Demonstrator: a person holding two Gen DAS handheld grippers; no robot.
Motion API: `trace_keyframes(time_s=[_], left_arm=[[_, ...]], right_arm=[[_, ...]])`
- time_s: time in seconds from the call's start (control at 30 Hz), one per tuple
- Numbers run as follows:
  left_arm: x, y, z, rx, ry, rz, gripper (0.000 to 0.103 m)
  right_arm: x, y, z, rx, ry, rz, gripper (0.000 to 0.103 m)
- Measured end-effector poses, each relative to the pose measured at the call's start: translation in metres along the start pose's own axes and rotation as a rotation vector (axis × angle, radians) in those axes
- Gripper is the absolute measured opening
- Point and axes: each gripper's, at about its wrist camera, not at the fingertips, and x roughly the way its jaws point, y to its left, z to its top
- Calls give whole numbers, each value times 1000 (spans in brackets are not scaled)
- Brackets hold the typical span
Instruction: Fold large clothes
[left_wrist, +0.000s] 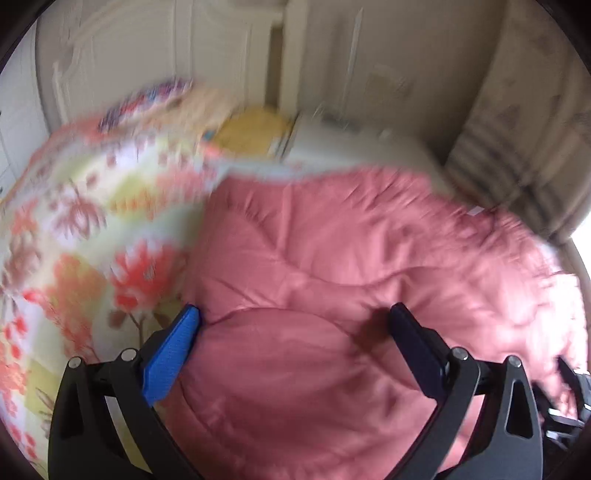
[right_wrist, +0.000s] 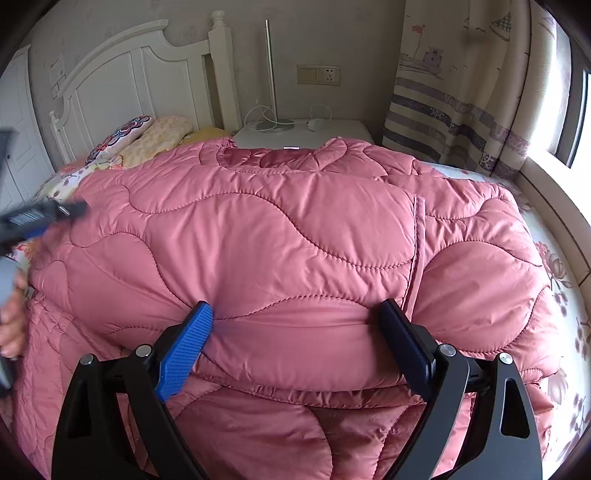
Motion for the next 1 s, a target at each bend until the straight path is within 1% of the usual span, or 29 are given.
trace_keyframes(time_s=[0.03, 0.07, 0.13, 0.23, 0.3, 0.33, 0.37, 0.43, 0.5, 0.53, 0.57, 0.6, 0.67, 0.73, 0.8, 0.9, 1.0], left_arm=[[7, 1, -1, 3, 10, 9, 101], [8, 0, -1, 7, 4, 17, 101], [1, -3, 6, 8, 2, 38, 101], [-25, -5, 26, -24, -81, 4, 101], [-34, -12, 38, -16, -119, -15, 101], [-33, -16, 45, -1, -121, -19, 101], [-29, -20, 51, 13, -109, -21, 101], [-9, -31, 60, 50, -50, -1, 101], [25, -35, 62, 91, 40, 28, 101], [40, -35, 59, 97, 67, 40, 101], [48, -33, 57, 97, 70, 46, 101], [49, -33, 56, 97, 47, 48, 101], [46, -35, 57, 97, 55, 55, 101], [34, -34, 63, 90, 51, 14, 101], [15, -26, 75, 68, -2, -41, 101], [-7, -2, 101, -3, -69, -61, 101], [-21, 23, 120, -66, -92, -97, 101]], right_arm=[[0, -1, 0, 2, -1, 10, 88], [0, -2, 0, 3, -2, 16, 88], [0, -2, 0, 7, -1, 21, 88], [1, -3, 0, 13, 4, 28, 88], [1, -3, 0, 14, 4, 32, 88], [1, -3, 0, 16, 5, 33, 88], [1, -3, 0, 17, 6, 35, 88], [1, -4, 1, 20, 6, 38, 88], [2, -4, 0, 21, 6, 40, 88], [2, -4, 0, 22, 6, 42, 88], [2, -4, 1, 23, 5, 49, 88], [2, -3, 1, 20, 4, 60, 88], [2, -2, 0, 20, 5, 57, 88], [2, -3, 0, 24, 7, 60, 88], [2, -3, 0, 25, 7, 61, 88], [2, -3, 0, 24, 8, 61, 89], [2, -3, 0, 24, 8, 61, 89]])
